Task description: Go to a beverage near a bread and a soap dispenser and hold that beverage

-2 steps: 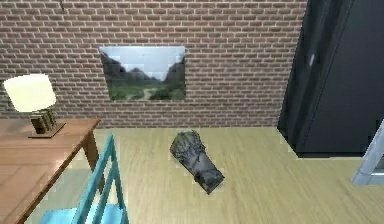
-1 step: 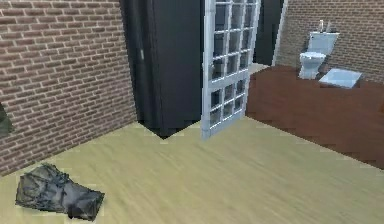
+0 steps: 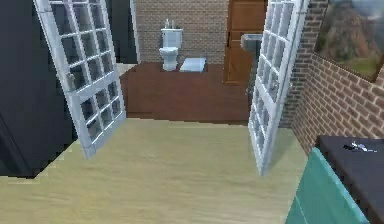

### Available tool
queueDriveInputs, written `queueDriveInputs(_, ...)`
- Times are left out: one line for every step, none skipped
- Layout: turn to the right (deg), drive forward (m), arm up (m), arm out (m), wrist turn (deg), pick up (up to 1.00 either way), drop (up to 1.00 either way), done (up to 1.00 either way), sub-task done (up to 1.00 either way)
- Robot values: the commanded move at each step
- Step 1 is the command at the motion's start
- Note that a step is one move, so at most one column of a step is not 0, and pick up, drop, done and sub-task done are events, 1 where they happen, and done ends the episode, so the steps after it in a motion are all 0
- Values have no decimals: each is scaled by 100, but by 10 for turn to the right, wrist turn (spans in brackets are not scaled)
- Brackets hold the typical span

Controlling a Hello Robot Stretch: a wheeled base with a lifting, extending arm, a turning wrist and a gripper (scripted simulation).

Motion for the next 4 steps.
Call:
queueDriveInputs(0, 100, 0, 0, 0, 0, 0, 0, 0)
queueDriveInputs(0, 100, 0, 0, 0, 0, 0, 0, 0)
queueDriveInputs(0, 100, 0, 0, 0, 0, 0, 0, 0)
queueDriveInputs(0, 100, 0, 0, 0, 0, 0, 0, 0)
